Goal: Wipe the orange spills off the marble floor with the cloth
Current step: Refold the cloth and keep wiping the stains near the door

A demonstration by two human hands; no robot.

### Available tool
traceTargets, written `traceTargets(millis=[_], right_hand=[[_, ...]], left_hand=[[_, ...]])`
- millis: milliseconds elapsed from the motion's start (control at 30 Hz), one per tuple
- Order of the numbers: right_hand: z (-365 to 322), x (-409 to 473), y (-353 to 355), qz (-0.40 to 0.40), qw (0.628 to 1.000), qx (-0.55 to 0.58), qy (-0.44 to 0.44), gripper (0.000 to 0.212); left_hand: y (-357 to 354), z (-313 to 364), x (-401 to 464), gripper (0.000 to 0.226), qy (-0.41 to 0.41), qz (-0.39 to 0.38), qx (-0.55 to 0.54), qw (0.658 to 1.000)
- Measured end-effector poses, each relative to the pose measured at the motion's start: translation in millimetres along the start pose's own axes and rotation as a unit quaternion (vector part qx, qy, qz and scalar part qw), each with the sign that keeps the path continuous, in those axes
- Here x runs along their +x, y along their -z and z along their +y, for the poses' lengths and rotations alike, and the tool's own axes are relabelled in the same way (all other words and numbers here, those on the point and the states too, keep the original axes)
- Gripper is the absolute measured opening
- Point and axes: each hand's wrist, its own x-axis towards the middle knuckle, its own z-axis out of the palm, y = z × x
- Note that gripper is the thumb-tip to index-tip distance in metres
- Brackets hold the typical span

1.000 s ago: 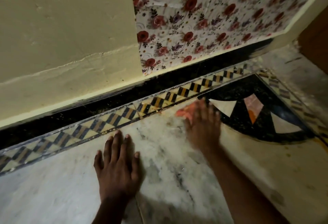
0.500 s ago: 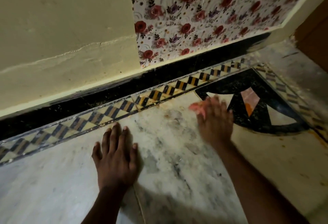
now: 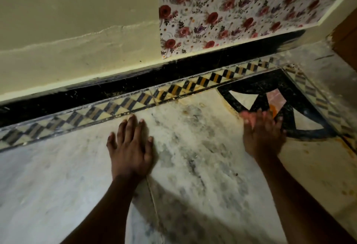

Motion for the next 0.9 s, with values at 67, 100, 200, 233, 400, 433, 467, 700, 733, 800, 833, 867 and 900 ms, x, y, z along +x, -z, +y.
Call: traceTargets(millis=[67, 100, 200, 233, 400, 433, 467, 700, 733, 800, 833, 867, 900], right_hand=[[-37.6, 25.8, 3.5, -0.031, 0.998, 0.021, -0.052, 0.072], [-48.3, 26.4, 0.9, -0.040, 0.999, 0.007, -0.025, 0.071], [-29.4, -24.1, -9.4, -0.052, 0.980, -0.044, 0.185, 0.070], [-5.4, -51.0, -9.3, -0.048, 0.972, -0.051, 0.223, 0.070], [42.5, -62.3, -1.9, 0.017, 0.999, -0.023, 0.023, 0.071], [23.5, -42.7, -6.5, 0.022, 0.999, 0.000, -0.028, 0.070], [-1.2, -25.1, -5.5, 0.015, 0.998, 0.018, -0.054, 0.070], [44.5, -105.9, -22.4, 0.031, 0.974, -0.027, 0.221, 0.067], [69.9, -117.4, -20.0, 0.043, 0.979, -0.032, 0.198, 0.067], [97.2, -108.9, -14.6, 0.069, 0.993, -0.028, 0.097, 0.069], [94.5, -94.6, -10.9, 0.064, 0.997, -0.014, 0.036, 0.068], [85.1, -83.3, -11.1, 0.065, 0.998, 0.004, -0.012, 0.068], [73.0, -76.0, -10.1, 0.050, 0.998, 0.024, -0.036, 0.068]], left_hand=[[-1.2, 0.2, -1.6, 0.072, 0.000, -0.001, 0.000, 1.000], [-1.2, 1.2, -2.1, 0.073, -0.003, 0.000, 0.000, 1.000], [1.6, 0.9, -2.9, 0.074, -0.004, -0.008, -0.003, 1.000], [3.1, 1.7, -2.7, 0.074, -0.005, -0.011, -0.005, 1.000], [5.0, 4.4, -4.2, 0.073, -0.002, 0.000, -0.010, 1.000], [2.8, 3.0, -4.4, 0.072, -0.006, 0.006, -0.008, 1.000], [2.4, 2.8, -4.2, 0.072, -0.010, 0.005, -0.009, 1.000], [3.4, 3.8, -9.9, 0.075, -0.021, 0.017, -0.026, 0.999], [4.7, 3.3, -10.9, 0.075, -0.030, 0.023, -0.040, 0.998], [6.3, 0.6, -16.3, 0.077, -0.066, 0.030, -0.071, 0.995], [7.1, -0.8, -18.1, 0.078, -0.081, 0.023, -0.086, 0.993], [5.6, -1.1, -24.9, 0.078, -0.097, 0.019, -0.096, 0.990], [2.7, 1.1, -30.9, 0.078, -0.117, 0.015, -0.114, 0.986]])
